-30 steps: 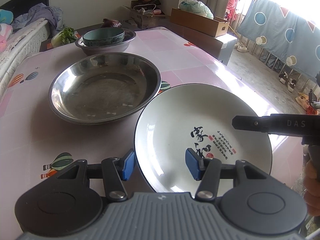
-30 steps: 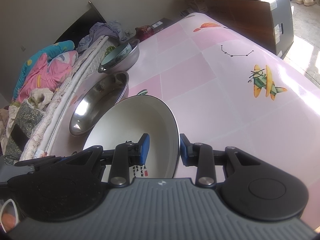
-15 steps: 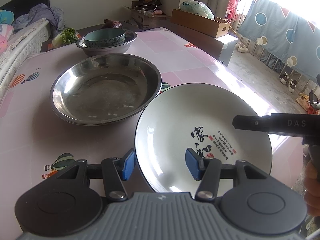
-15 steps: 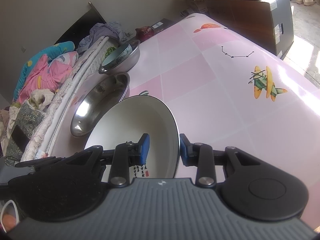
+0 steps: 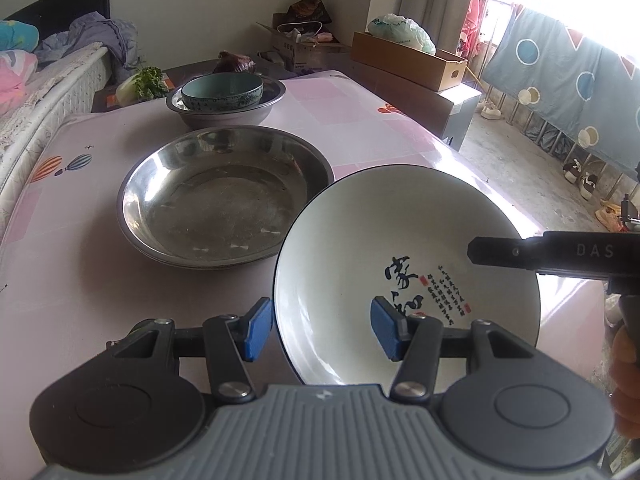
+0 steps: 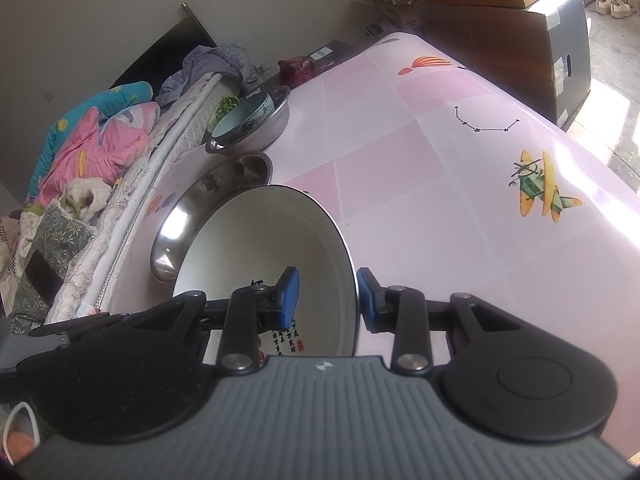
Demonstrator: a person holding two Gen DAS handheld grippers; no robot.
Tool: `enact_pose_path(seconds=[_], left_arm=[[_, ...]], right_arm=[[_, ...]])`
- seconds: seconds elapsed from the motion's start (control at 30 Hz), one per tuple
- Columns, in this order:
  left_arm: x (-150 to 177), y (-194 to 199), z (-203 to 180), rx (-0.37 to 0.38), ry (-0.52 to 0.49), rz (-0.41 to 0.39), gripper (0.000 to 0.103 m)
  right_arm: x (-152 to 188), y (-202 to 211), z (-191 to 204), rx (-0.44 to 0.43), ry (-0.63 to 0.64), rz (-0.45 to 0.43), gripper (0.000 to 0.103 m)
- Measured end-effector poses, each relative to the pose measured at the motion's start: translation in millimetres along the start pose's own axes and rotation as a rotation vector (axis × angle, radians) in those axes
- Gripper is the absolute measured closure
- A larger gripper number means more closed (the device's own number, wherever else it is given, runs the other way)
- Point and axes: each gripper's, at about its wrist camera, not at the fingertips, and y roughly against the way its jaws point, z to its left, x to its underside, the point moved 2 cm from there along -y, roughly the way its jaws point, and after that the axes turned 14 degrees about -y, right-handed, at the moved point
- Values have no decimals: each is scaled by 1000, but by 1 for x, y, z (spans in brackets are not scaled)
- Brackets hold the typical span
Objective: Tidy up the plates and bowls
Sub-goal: 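Keep carrying the white plate with both grippers toward the stainless plates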
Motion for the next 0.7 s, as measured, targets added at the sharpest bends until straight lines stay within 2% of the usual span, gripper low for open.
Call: enact_pose_path(seconds=[0.07,0.1,0.13,0.17,0.2,0.23,0.3,0.37,0.43,0.57,0.6,0.67,0.7], left_arm=[[-2,3,3,-8,4,-10,49],[-4,6,4,-3,2,-29,61],[-7,12,4,66,1,-64,71],[-10,16,3,116,11,-80,77],[-14,22,-2,136,4,-104,73],[-17,26,-7,116,-21,-125,72],[-18,24,-15,26,-74,-153,63],[-14,6,-7,22,-59,-106,65],[-10,-14,12,36,11,-46,69],[-5,-27,24,31,13,-19,72],[-4,-27,24,61,18,-25,72],[-4,-24,22,60,20,-29,65],[-4,-23,19,44,-4,-35,65]], right_arm=[[-3,1,6,-6,5,-1,71],[-5,1,9,-16,7,-1,72],[-6,2,13,-45,2,1,72],[-9,1,19,-72,-5,12,73],[-10,0,24,-89,-5,16,75],[-12,-3,34,-90,11,18,78],[-16,-11,45,-26,40,-8,79],[-24,-27,46,-7,37,-11,79],[-29,-38,47,-5,47,1,80],[-30,-62,44,2,47,32,80],[-30,-64,43,2,45,32,80],[-31,-62,41,-10,34,27,79],[-32,-60,40,-10,33,18,78]])
